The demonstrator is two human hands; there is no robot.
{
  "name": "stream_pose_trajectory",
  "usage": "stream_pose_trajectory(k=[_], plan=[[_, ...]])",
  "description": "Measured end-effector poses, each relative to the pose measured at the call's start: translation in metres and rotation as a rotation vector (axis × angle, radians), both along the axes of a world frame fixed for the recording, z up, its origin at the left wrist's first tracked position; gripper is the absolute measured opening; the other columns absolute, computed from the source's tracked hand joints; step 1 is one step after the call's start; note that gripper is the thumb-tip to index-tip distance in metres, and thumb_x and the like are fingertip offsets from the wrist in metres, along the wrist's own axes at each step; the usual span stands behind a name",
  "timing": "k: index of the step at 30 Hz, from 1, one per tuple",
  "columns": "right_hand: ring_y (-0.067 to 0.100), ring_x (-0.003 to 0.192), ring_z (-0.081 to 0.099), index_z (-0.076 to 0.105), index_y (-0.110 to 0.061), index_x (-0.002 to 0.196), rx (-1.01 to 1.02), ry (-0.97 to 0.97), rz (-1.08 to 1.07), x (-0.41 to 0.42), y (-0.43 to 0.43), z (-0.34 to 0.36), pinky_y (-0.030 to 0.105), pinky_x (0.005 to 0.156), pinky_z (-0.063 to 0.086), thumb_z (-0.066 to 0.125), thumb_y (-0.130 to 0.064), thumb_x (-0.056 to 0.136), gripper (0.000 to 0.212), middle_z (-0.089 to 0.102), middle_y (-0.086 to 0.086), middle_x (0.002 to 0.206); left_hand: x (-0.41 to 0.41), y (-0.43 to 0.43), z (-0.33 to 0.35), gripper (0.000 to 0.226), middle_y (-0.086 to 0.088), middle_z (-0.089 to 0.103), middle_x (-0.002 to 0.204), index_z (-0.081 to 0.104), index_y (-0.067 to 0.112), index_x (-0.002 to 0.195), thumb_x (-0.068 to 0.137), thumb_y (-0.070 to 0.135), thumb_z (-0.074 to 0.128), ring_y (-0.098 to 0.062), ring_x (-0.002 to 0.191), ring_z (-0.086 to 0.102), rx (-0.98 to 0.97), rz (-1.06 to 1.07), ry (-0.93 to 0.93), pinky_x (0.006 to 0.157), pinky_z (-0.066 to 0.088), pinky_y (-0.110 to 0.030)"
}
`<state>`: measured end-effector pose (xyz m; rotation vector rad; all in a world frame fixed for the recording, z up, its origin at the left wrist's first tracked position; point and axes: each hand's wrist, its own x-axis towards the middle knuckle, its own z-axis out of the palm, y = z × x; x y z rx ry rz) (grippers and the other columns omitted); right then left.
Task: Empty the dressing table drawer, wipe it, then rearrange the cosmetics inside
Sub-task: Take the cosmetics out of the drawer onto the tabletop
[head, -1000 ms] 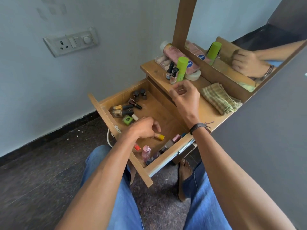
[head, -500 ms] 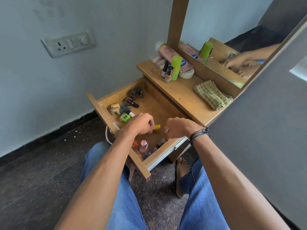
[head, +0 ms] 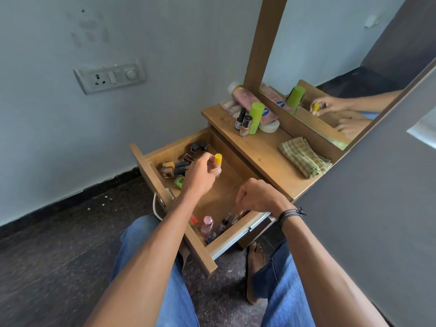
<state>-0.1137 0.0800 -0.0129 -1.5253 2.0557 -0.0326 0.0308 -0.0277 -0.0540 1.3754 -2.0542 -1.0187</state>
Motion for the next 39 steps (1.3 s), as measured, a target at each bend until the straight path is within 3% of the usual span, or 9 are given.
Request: stream_pose_trajectory(k=[3, 7, 12, 16, 20, 24, 28, 33, 39], plan=[[0.013, 0.081, 0.066, 0.076, -0.017, 0.087, -0.14, -0.03, -0.077, -0.007, -0.002, 0.01, 0.024, 0.065, 0.055, 0.082, -0.022, 0.082, 0.009, 0.071, -0.007, 0.086, -0.001, 0.0, 0.003, 0.022, 0.0, 0.07, 0.113, 0.06, 0.019, 0.114, 0.095, 0.027, 0.069, -0.018, 0.101, 0.066, -0.026, 0.02, 0.102, 0.075, 0.05, -0.028], [0.006, 0.083, 0.064, 0.073, -0.02, 0.091, -0.349, -0.134, -0.156, -0.019, -0.004, 0.039, 0.022, 0.068, 0.055, 0.083, -0.025, 0.081, 0.015, 0.069, -0.008, 0.093, 0.0, 0.001, 0.008, 0.026, 0.003, 0.066, 0.107, 0.06, 0.015, 0.117, 0.094, 0.022, 0.07, -0.02, 0.096, 0.069, -0.061, 0.04, 0.183, 0.082, 0.059, -0.05], [0.008, 0.063, 0.059, 0.072, -0.016, 0.085, -0.598, -0.241, -0.355, -0.034, -0.018, 0.068, 0.028, 0.06, 0.05, 0.082, -0.023, 0.077, 0.015, 0.072, -0.001, 0.08, -0.001, 0.005, 0.012, 0.025, 0.008, 0.068, 0.103, 0.06, 0.019, 0.107, 0.093, 0.038, 0.066, 0.005, 0.086, 0.061, -0.103, 0.043, 0.281, 0.075, 0.061, -0.05], [0.012, 0.059, 0.055, 0.069, -0.012, 0.078, -0.737, -0.187, -0.516, -0.044, -0.036, 0.07, 0.03, 0.055, 0.047, 0.079, -0.021, 0.073, 0.015, 0.068, 0.002, 0.072, -0.004, 0.004, 0.008, 0.013, 0.017, 0.065, 0.098, 0.057, 0.025, 0.106, 0.097, 0.023, 0.066, 0.01, 0.083, 0.06, -0.078, 0.069, 0.286, 0.079, 0.062, -0.048], [0.012, 0.057, 0.051, 0.069, -0.015, 0.083, -0.794, -0.13, -0.547, -0.047, -0.051, 0.058, 0.028, 0.055, 0.042, 0.078, -0.019, 0.074, 0.013, 0.06, -0.006, 0.066, -0.004, 0.002, 0.007, 0.023, 0.009, 0.065, 0.113, 0.059, 0.018, 0.118, 0.097, 0.026, 0.064, -0.008, 0.094, 0.068, -0.076, 0.077, 0.266, 0.08, 0.062, -0.048], [0.023, 0.073, 0.063, 0.075, -0.016, 0.102, -0.888, -0.111, -0.515, -0.042, -0.062, 0.043, 0.042, 0.07, 0.056, 0.075, -0.019, 0.078, 0.024, 0.067, -0.001, 0.077, -0.005, 0.001, 0.007, 0.025, 0.0, 0.067, 0.124, 0.058, 0.02, 0.121, 0.097, 0.027, 0.064, -0.023, 0.106, 0.07, -0.083, 0.094, 0.24, 0.083, 0.06, -0.05], [0.021, 0.084, 0.066, 0.072, -0.018, 0.111, -0.926, -0.136, -0.553, -0.041, -0.068, 0.026, 0.044, 0.081, 0.058, 0.078, -0.02, 0.081, 0.031, 0.07, 0.001, 0.093, -0.005, -0.001, 0.005, 0.024, -0.001, 0.068, 0.117, 0.06, 0.015, 0.121, 0.098, 0.024, 0.063, -0.015, 0.106, 0.064, -0.116, 0.096, 0.243, 0.083, 0.056, -0.034], [0.001, 0.087, 0.062, 0.065, -0.017, 0.126, -0.896, -0.238, -0.61, -0.046, -0.064, 0.007, 0.008, 0.077, 0.05, 0.082, -0.015, 0.081, 0.048, 0.069, -0.005, 0.104, -0.006, -0.002, 0.005, 0.023, 0.01, 0.061, 0.107, 0.061, 0.016, 0.12, 0.099, 0.023, 0.063, -0.001, 0.094, 0.056, -0.148, 0.09, 0.23, 0.071, 0.042, -0.011], [0.001, 0.085, 0.062, 0.057, -0.023, 0.118, -0.902, -0.288, -0.706, -0.044, -0.064, 0.007, 0.025, 0.081, 0.053, 0.083, -0.014, 0.081, 0.046, 0.066, -0.008, 0.094, -0.006, -0.002, 0.005, 0.023, 0.008, 0.063, 0.108, 0.061, 0.016, 0.12, 0.098, 0.025, 0.064, -0.006, 0.096, 0.059, -0.166, 0.099, 0.222, 0.068, 0.04, -0.009]])
